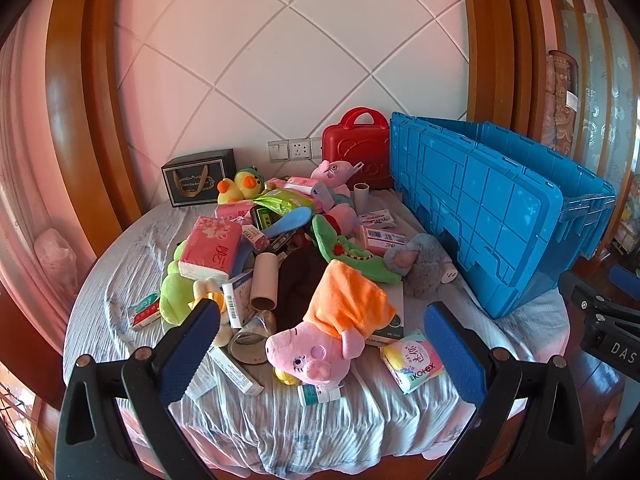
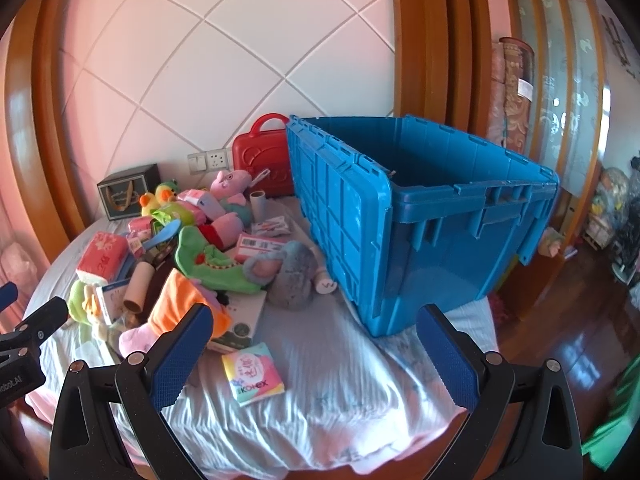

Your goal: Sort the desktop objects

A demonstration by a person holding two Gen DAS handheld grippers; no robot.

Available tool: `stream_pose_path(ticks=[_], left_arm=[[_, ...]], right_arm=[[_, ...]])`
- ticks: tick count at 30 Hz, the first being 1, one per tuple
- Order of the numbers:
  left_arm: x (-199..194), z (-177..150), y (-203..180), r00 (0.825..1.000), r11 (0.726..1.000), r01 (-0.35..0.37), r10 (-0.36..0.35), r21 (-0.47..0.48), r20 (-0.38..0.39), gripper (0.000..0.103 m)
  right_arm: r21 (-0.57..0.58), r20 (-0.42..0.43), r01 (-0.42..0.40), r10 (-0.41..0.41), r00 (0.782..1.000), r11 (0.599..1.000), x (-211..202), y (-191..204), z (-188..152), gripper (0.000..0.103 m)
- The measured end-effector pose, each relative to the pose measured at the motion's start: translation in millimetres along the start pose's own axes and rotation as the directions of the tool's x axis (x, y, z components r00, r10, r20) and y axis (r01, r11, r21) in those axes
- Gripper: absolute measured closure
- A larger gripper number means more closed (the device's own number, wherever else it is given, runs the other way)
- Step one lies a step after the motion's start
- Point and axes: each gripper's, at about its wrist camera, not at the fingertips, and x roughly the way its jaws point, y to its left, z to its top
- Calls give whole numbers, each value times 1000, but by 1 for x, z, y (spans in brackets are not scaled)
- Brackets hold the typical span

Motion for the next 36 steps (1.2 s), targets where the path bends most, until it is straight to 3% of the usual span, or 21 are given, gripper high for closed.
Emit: stream_pose_path(ticks=[16, 22, 25, 29, 34, 36], left_arm=[[12, -15, 18, 998, 999, -12, 10, -36, -61, 0], [36, -37, 47, 991, 996, -67, 59, -63, -120, 0], [63, -60, 59, 973, 995, -70, 52, -71, -225, 0], [103, -98, 62, 933, 997, -55, 30, -59, -360, 0], [154, -132, 49, 897, 997, -8, -26, -75, -441, 0], [170, -139, 43, 896, 991, 1, -60, -133, -439, 0]], right_arm=[[-5, -36, -39, 39, 999, 999, 14, 4, -7, 0], [-27, -103, -93, 90, 991, 995, 46, 10, -23, 0], [-46, -184, -154, 143, 972, 987, 76, 17, -41, 0], [-46, -297, -164, 143, 944, 985, 120, 27, -66, 0], [-43, -393, -127, 101, 914, 991, 162, 37, -92, 0], [-44, -422, -116, 87, 902, 992, 176, 39, -102, 0]])
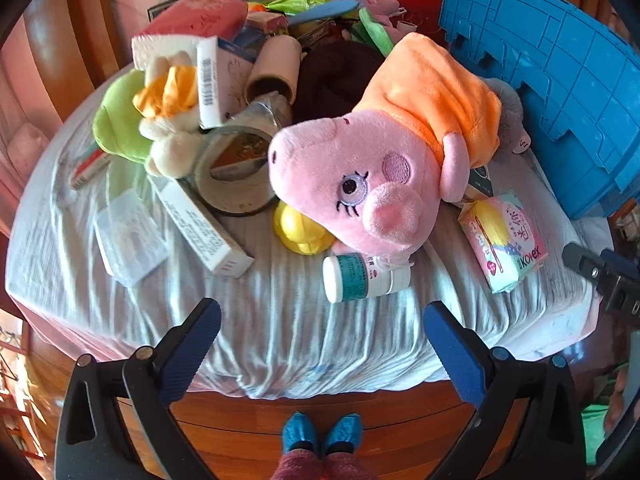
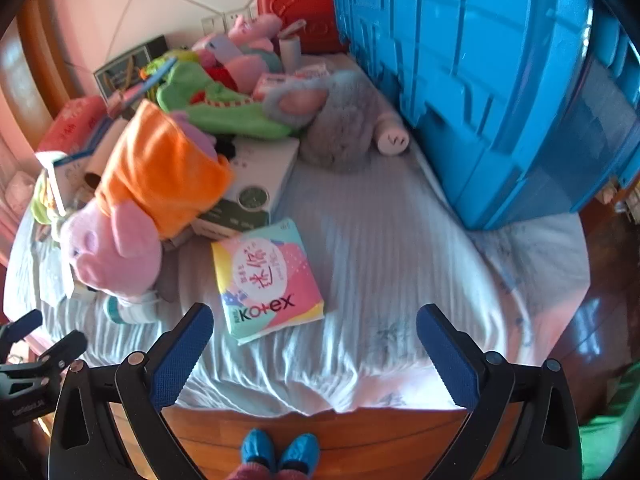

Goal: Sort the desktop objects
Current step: 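Grasp the white pill bottle with the left tool while the right tool grasps the Kotex pack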

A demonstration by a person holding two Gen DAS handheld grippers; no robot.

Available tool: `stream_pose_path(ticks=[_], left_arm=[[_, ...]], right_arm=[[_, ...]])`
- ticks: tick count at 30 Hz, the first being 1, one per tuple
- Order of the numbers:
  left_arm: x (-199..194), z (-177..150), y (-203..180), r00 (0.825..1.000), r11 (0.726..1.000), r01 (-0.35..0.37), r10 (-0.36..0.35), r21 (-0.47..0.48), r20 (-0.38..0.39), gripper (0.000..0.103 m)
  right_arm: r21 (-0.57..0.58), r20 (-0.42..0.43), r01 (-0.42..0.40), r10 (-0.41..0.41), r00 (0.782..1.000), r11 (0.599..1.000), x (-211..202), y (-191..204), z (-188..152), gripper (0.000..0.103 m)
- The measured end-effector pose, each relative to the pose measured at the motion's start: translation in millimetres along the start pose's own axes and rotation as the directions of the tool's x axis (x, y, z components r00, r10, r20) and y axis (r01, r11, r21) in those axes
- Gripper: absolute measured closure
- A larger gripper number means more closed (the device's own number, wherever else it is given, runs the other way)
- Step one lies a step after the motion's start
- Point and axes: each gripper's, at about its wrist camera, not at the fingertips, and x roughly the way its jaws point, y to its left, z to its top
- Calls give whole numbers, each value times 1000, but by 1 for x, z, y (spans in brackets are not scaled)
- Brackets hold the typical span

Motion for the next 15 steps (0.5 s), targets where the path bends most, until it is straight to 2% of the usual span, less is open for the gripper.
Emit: stream_pose_path(ticks=[1, 4, 9, 12, 15], left_arm=[[8, 0, -3, 1000, 1000, 3, -3, -22, 7, 0], [29, 0, -18, 999, 998, -53, 53, -41, 0, 0], [50, -8, -31, 995, 995, -98, 98, -34, 3, 1], [63, -8, -36, 995, 995, -101, 100, -7, -19, 13], [64, -9, -36, 997, 997, -80, 80, -10, -17, 20]], right_arm=[[-4, -9, 7, -7, 1000, 1000, 5, 0, -2, 0], [-10, -42, 33, -34, 999, 999, 21, 1, -7, 0], [-37, -71, 14, -17, 997, 999, 38, 6, -6, 0], [-52, -66, 7, -10, 998, 999, 49, 11, -3, 0], [-29, -74, -42, 40, 996, 999, 59, 12, 0, 0]])
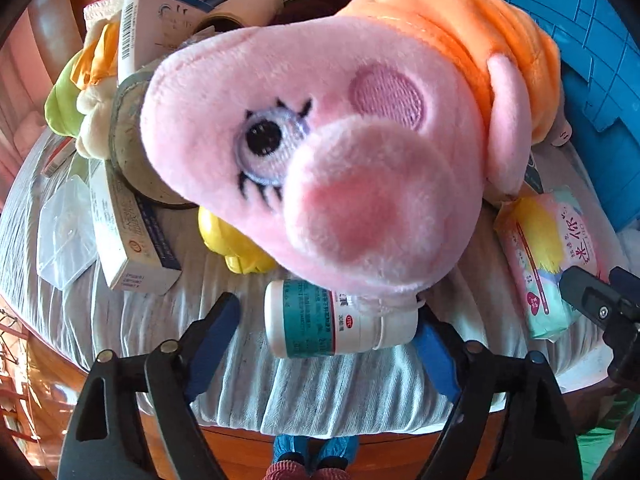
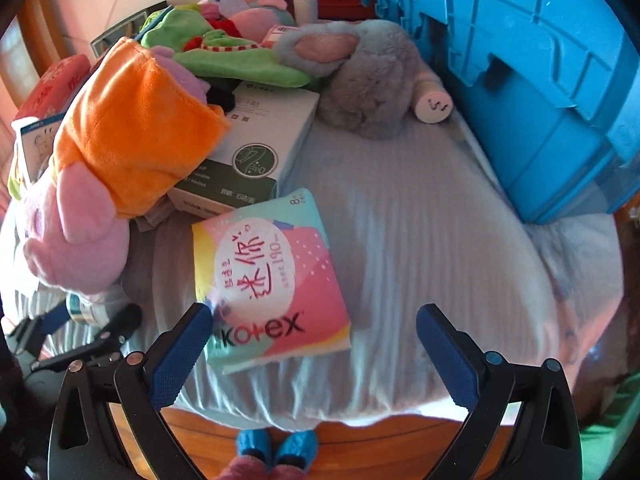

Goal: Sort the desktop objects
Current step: 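Grasp the white pill bottle with the left tool while the right tool grasps the Kotex pack, then carry the pill bottle and Kotex pack over the blue crate with both tools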

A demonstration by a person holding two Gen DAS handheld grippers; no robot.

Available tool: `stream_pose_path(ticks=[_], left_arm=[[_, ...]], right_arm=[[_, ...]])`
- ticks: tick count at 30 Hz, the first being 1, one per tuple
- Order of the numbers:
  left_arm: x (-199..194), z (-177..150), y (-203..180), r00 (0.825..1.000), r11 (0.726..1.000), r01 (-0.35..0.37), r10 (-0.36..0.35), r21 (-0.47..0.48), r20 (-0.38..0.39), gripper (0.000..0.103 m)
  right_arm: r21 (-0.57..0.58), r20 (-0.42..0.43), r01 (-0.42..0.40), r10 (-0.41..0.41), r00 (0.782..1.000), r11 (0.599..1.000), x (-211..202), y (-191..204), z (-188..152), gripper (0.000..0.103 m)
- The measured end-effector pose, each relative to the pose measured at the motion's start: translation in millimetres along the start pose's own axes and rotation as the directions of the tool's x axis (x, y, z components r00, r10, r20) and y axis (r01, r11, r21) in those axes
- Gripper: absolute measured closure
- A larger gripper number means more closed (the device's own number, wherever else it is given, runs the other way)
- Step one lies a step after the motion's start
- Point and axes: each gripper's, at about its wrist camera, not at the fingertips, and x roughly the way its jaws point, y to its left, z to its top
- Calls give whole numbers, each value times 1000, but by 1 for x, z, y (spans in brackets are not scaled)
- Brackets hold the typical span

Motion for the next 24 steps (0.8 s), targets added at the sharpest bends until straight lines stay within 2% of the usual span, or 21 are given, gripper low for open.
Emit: stream_pose_path(ticks=[5, 9, 10, 11, 12, 13, 15, 21, 24], left_arm=[[-5, -10, 0, 1000, 999, 19, -19, 32, -4, 23], [-10, -16, -3, 999, 997, 41, -41, 70, 7, 40], [-11, -18, -4, 999, 996, 44, -45, 77, 5, 40], [-12, -20, -5, 999, 995, 45, -46, 85, 3, 40], [-14, -23, -6, 999, 995, 48, -48, 91, 2, 41], [-17, -25, -6, 999, 994, 52, -53, 95, 2, 41], [-26, -31, -8, 999, 992, 51, -52, 114, 5, 45], [-60, -37, -13, 996, 987, 75, -80, 141, 28, 45], [-84, -38, -17, 994, 984, 62, -76, 170, 81, 45]], right_arm=[[-41, 0, -15, 15, 1000, 999, -6, 10, -1, 0], [-82, -28, -5, 3, 1000, 997, 8, 18, -2, 0], [-78, -34, -12, 10, 999, 997, 14, 17, -2, 1], [-70, -47, -9, 6, 999, 998, 20, 16, -1, 5], [-67, -58, -3, -1, 998, 998, 24, 15, -1, 27], [-63, -59, -4, 0, 998, 998, 24, 14, -2, 30], [-71, -47, 18, -21, 999, 997, 18, 15, -6, 31], [-61, -26, 15, -16, 1000, 998, -14, 10, -14, 32], [-53, 12, 15, -15, 1000, 998, -38, 9, -10, 32]])
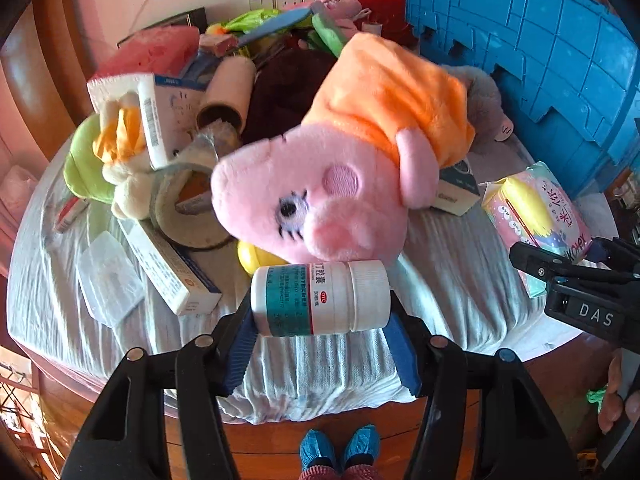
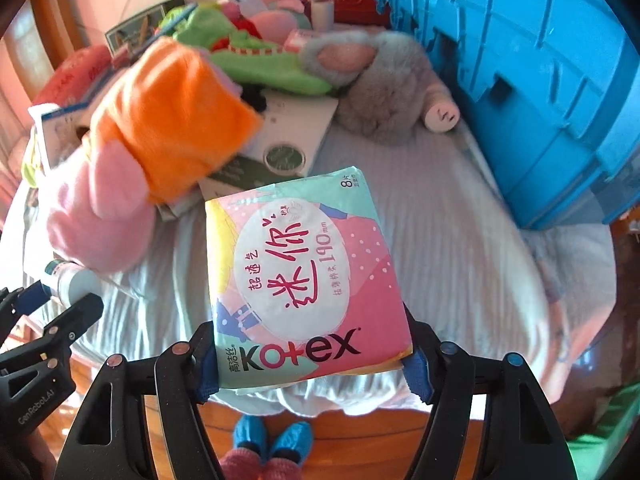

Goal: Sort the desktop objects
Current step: 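Carry the pill bottle and Kotex pack over the blue crate with both tools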

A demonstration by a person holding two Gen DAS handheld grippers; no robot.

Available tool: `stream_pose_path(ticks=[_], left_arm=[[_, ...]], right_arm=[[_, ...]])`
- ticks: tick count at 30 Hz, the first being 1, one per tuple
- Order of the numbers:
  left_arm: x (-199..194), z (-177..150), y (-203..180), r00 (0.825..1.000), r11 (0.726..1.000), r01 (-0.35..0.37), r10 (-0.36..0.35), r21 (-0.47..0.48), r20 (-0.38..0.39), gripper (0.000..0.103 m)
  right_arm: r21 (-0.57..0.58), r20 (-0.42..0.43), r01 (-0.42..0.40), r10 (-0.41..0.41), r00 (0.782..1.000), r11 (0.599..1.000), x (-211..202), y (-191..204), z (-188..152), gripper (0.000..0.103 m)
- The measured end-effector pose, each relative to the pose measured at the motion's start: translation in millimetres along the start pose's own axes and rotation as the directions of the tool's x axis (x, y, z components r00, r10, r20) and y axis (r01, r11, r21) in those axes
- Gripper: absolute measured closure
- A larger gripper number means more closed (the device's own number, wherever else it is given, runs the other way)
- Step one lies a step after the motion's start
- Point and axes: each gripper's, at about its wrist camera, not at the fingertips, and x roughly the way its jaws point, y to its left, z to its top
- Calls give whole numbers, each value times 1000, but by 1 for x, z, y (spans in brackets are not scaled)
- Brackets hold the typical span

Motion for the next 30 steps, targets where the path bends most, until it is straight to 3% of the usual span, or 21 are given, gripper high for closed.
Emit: stream_pose_path(ticks=[4, 7, 10, 17, 24, 30], left_arm=[[-36, 37, 7, 995, 1000, 8, -11, 29, 96, 45], [-52, 87, 26, 988, 999, 7, -13, 43, 154, 45], [-77, 101, 36, 977, 999, 12, -21, 43, 211, 45], [-116, 148, 23, 939, 995, 59, -81, 76, 333, 45], [-141, 205, -32, 886, 986, 112, -156, 125, 437, 45], [-145, 261, -124, 843, 975, 161, -217, 154, 492, 45]], right_arm=[[1, 65, -9, 9, 998, 1000, -40, 7, 11, 32], [-1, 123, -11, 11, 992, 1000, -63, 15, 25, 32], [-6, 186, 1, 0, 982, 1000, -72, 20, 52, 32], [1, 346, 64, -61, 936, 998, -146, 29, 88, 32], [56, 492, 114, -127, 861, 992, -205, -13, 134, 32], [115, 553, 180, -213, 805, 977, -235, -110, 170, 32]])
